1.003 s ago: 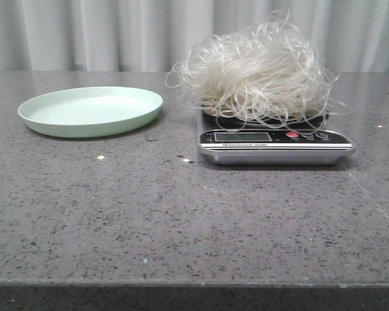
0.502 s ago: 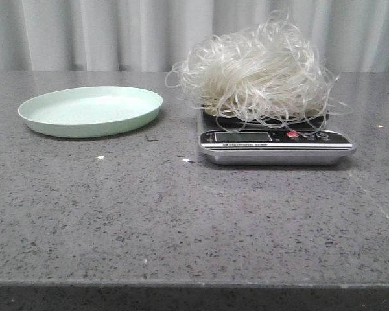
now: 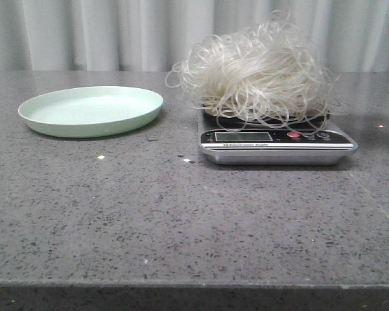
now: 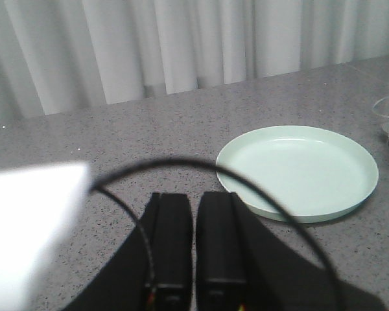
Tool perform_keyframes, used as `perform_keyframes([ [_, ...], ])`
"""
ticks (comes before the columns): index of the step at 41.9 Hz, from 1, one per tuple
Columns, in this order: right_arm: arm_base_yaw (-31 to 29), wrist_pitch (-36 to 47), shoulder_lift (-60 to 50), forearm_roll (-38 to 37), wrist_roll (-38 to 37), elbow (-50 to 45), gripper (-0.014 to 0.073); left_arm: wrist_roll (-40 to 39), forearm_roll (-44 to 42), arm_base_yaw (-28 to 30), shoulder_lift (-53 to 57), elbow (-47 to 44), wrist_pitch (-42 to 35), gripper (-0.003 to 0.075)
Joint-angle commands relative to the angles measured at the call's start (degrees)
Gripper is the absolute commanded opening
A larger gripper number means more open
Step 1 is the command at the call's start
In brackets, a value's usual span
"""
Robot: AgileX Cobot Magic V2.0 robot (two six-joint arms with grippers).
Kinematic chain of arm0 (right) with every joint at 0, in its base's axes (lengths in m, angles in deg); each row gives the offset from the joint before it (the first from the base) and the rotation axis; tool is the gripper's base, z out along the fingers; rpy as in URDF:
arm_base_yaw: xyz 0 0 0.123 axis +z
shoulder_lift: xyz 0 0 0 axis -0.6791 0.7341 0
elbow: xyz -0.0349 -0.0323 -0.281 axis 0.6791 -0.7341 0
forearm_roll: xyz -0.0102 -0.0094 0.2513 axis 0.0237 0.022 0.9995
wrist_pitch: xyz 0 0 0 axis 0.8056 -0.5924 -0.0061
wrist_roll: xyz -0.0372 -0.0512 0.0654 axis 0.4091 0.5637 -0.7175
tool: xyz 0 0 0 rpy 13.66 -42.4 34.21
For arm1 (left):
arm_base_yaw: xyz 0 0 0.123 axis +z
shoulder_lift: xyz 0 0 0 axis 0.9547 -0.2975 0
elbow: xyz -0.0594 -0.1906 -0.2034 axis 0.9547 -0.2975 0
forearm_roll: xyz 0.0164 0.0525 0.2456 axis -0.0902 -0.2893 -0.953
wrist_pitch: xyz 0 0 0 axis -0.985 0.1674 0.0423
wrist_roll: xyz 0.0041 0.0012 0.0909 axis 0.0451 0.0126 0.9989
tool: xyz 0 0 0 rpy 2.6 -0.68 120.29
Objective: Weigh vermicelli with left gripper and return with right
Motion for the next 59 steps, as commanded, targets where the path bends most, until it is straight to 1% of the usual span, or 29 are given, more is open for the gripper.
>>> perform_keyframes([
  [1, 0.6, 2.2, 2.0, 4.0, 2.5, 2.5, 0.0612, -0.7, 0.1, -0.2, -0.3, 1.5, -4.0, 0.0137],
  [14, 1.2, 2.7, 12.4, 4.7, 2.6, 2.5, 0.0612, -0.7, 0.1, -0.2, -0.3, 1.5, -3.9, 0.0137],
  [23, 1.2, 2.5, 16.3, 4.7, 2.6, 2.5, 0.0609, -0.7, 0.1, -0.2, -0.3, 1.5, -3.9, 0.0137],
  [25, 1.2, 2.4, 16.5, 4.7, 2.6, 2.5, 0.0591, -0.7, 0.1, -0.2, -0.3, 1.5, -3.9, 0.0137],
  [27, 1.2, 2.4, 16.5, 4.7, 2.6, 2.5, 0.0556, -0.7, 0.1, -0.2, -0.3, 1.5, -3.9, 0.0137],
  [30, 1.2, 2.3, 16.5, 4.7, 2.6, 2.5, 0.0461, -0.7, 0.1, -0.2, -0.3, 1.5, -3.9, 0.0137],
  [34, 1.2, 1.9, 16.5, 4.7, 2.6, 2.5, 0.0285, -0.7, 0.1, -0.2, -0.3, 1.5, -3.9, 0.0137],
  [38, 1.2, 1.3, 16.5, 4.7, 2.6, 2.5, 0.0141, -0.7, 0.1, -0.2, -0.3, 1.5, -3.9, 0.0137],
  [41, 1.2, 1.0, 16.5, 4.7, 2.6, 2.5, 0.016, -0.7, 0.1, -0.2, -0.3, 1.5, -3.9, 0.0137],
  [48, 1.2, 1.0, 15.5, 4.7, 2.6, 2.5, 0.0158, -0.7, 0.1, -0.2, -0.3, 1.5, -3.9, 0.0137],
  [59, 1.2, 2.9, 9.8, 4.7, 2.6, 2.5, 0.0151, -0.7, 0.1, -0.2, -0.3, 1.5, -3.9, 0.0137],
])
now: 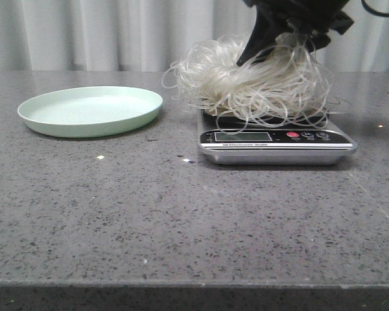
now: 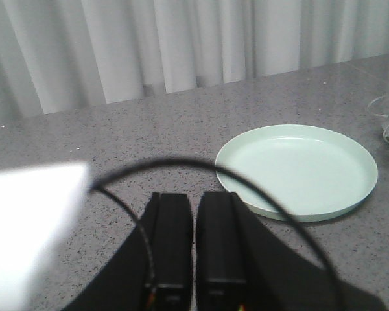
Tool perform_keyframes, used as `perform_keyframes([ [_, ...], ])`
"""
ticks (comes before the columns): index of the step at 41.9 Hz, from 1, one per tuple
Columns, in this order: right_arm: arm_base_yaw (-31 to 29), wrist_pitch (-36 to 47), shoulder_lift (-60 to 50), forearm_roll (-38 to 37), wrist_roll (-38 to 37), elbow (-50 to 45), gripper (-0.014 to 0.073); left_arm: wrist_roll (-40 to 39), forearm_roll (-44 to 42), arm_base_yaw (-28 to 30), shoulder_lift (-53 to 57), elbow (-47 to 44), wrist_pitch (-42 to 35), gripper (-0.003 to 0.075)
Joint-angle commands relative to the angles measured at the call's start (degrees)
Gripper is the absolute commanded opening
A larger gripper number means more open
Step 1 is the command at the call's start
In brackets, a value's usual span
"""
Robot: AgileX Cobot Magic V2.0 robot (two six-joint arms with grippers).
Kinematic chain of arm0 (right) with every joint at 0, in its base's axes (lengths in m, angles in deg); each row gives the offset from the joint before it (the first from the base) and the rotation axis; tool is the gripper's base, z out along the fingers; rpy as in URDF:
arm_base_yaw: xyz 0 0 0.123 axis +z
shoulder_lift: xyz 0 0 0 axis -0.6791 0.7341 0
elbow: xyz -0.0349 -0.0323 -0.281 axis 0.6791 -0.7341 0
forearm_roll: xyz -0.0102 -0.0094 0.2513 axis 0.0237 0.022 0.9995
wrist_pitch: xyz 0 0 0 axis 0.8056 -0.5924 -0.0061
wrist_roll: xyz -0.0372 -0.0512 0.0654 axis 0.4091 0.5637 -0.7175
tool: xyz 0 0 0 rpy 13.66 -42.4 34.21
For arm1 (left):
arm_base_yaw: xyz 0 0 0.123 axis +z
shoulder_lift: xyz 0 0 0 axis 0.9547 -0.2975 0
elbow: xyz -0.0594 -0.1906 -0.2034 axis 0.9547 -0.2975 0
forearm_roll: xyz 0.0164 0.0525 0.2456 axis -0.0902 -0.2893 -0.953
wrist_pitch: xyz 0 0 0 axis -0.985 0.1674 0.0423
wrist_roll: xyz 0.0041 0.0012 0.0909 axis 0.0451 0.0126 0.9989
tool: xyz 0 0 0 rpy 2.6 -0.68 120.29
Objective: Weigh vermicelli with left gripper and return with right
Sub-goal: 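Lower the right gripper into the vermicelli on the scale and close, then carry the vermicelli with the right gripper onto the green plate and release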
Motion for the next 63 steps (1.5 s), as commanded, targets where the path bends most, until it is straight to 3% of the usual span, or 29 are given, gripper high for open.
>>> perform_keyframes([
  [1, 0.0, 2.7, -5.8, 0.8, 0.4, 1.6, 0.0151, -0.7, 0.1, -0.2, -0.3, 1.5, -4.1, 0.0137],
  [11, 0.0, 3.4, -11.0, 0.8, 0.4, 4.7, 0.0151, -0.7, 0.1, -0.2, -0.3, 1.5, -4.1, 0.0137],
  [26, 2.9, 0.7, -9.9, 7.2, 0.4, 22.0, 0.0151, -0.7, 0.1, -0.2, -0.3, 1.5, -4.1, 0.0137],
  [42, 14.5, 3.9, 4.2, 7.4, 0.4, 34.5, 0.0151, -0.7, 0.1, -0.2, -0.3, 1.5, -4.1, 0.0137],
  [63, 16.6, 8.5, 20.6, 8.8, 0.4, 35.0, 0.0151, -0.7, 0.1, -0.2, -0.3, 1.5, -4.1, 0.0137],
])
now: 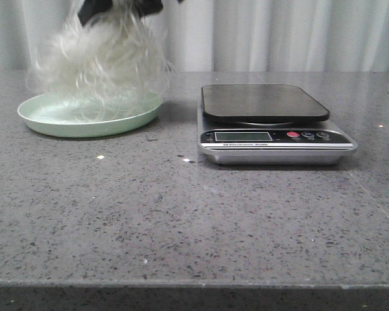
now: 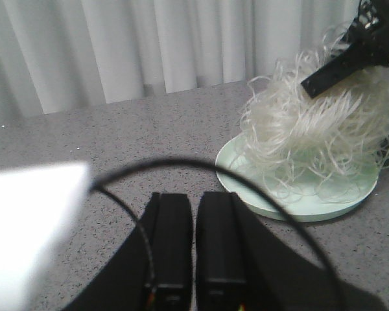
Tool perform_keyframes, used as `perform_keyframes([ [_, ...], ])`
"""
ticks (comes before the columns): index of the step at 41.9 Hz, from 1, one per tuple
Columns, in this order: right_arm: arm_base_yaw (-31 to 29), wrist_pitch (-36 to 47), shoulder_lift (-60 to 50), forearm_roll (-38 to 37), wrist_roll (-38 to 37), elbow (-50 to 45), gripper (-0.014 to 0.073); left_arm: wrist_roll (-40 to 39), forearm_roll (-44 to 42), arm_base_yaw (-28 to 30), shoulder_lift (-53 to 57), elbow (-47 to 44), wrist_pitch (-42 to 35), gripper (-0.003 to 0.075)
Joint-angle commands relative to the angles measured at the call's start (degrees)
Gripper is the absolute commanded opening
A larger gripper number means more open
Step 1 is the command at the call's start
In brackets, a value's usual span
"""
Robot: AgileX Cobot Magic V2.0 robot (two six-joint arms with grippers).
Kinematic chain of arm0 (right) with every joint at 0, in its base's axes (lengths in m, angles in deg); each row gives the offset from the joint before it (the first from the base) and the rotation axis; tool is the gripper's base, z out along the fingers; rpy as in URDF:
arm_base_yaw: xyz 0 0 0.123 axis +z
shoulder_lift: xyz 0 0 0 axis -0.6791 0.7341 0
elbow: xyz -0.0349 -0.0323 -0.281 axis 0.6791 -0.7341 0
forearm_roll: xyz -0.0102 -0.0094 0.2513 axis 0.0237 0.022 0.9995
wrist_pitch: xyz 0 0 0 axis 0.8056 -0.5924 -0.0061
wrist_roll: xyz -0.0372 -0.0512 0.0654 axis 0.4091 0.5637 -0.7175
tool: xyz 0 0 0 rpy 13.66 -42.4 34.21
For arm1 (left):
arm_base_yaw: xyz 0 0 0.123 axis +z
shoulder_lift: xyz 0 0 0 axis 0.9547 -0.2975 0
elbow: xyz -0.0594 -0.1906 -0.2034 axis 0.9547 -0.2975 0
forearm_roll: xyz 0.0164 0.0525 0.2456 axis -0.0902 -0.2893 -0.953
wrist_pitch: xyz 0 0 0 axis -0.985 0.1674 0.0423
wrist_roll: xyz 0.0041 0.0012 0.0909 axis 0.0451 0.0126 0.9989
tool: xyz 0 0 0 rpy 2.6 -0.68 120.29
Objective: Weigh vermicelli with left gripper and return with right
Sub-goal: 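Carry the vermicelli with the right gripper onto the green plate and release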
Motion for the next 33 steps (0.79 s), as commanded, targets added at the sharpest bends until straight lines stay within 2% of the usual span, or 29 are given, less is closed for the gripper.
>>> perform_keyframes([
  [1, -0.1, 4.1, -2.4, 3.9, 0.4, 2.3, 0.0151, -0.7, 0.1, -0.2, -0.3, 1.5, -4.1, 0.0137],
  [19, -0.1, 3.7, -1.6, 5.6, 0.4, 2.3, 0.0158, -0.7, 0.1, -0.2, -0.3, 1.5, -4.0, 0.0137],
  [22, -0.1, 3.5, -1.6, 5.6, 0.4, 2.3, 0.0201, -0.7, 0.1, -0.2, -0.3, 1.5, -4.0, 0.0137],
  [29, -0.1, 2.1, -1.6, 5.6, 0.4, 3.3, 0.0397, -0.7, 0.1, -0.2, -0.3, 1.5, -3.8, 0.0137],
  [33, -0.3, 0.7, -1.6, 5.6, 0.4, 4.8, 0.0456, -0.7, 0.1, -0.2, -0.3, 1.5, -3.7, 0.0137],
])
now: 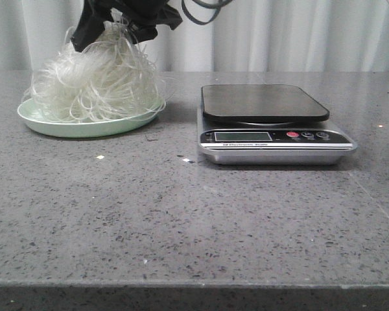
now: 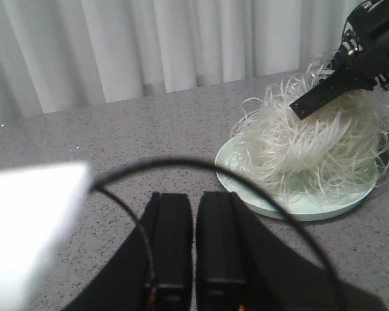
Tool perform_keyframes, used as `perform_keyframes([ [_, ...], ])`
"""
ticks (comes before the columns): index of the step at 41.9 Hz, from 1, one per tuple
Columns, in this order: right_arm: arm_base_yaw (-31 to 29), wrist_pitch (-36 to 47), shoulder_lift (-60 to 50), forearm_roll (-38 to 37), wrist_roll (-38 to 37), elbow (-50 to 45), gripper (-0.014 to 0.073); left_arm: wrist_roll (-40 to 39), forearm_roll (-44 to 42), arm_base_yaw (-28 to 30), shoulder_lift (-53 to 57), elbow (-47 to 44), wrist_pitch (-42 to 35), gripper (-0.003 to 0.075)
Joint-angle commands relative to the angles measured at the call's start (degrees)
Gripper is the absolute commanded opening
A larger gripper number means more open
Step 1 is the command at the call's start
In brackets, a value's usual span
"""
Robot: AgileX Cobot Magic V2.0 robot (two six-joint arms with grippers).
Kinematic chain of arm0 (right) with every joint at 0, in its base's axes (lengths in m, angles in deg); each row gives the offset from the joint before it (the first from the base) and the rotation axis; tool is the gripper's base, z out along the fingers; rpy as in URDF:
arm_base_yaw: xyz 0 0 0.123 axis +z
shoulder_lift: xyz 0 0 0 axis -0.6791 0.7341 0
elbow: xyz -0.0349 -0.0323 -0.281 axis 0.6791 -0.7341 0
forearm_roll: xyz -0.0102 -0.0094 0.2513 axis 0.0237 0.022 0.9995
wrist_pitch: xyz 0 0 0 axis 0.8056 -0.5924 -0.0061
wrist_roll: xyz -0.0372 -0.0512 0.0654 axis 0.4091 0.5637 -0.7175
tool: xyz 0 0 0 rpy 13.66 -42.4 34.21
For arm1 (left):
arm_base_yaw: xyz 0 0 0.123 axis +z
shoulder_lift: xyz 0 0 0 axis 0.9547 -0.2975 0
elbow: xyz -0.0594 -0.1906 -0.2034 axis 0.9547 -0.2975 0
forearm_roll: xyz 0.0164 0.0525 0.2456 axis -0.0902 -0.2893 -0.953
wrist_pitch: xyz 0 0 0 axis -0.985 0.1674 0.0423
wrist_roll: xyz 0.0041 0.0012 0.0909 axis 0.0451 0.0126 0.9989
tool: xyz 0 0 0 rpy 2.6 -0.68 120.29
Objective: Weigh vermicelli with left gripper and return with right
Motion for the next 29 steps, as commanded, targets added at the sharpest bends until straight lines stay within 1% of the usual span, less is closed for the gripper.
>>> perform_keyframes([
  [1, -0.3, 1.1, -3.9, 2.8, 0.3, 3.6, 0.0464, -0.7, 0.1, -0.2, -0.3, 1.5, -3.9, 0.0137],
  [6, -0.4, -1.5, -4.1, 2.5, 0.3, 5.9, 0.0478, -0.7, 0.1, -0.2, -0.3, 1.5, -3.9, 0.0137],
  [9, -0.4, -3.5, -4.2, 1.0, 0.3, 7.4, 0.0478, -0.7, 0.1, -0.2, -0.3, 1.5, -3.9, 0.0137],
  [16, -0.7, -6.8, -5.6, -5.5, 0.1, 9.3, 0.0475, -0.7, 0.1, -0.2, -0.3, 1.5, -3.9, 0.0137],
  [21, -2.6, -7.5, -8.0, -9.6, -2.7, 9.4, 0.047, -0.7, 0.1, -0.2, -0.3, 1.5, -3.9, 0.0137],
  [24, -4.2, -8.0, -9.4, -11.4, -4.1, 9.4, 0.0427, -0.7, 0.1, -0.2, -0.3, 1.5, -3.9, 0.0137],
  [27, -6.5, -8.8, -11.1, -13.0, -5.6, 9.4, 0.0336, -0.7, 0.1, -0.2, -0.3, 1.5, -3.9, 0.0137],
  [29, -8.3, -9.5, -12.2, -13.8, -6.1, 9.4, 0.0258, -0.7, 0.1, -0.2, -0.3, 1.5, -3.9, 0.0137],
])
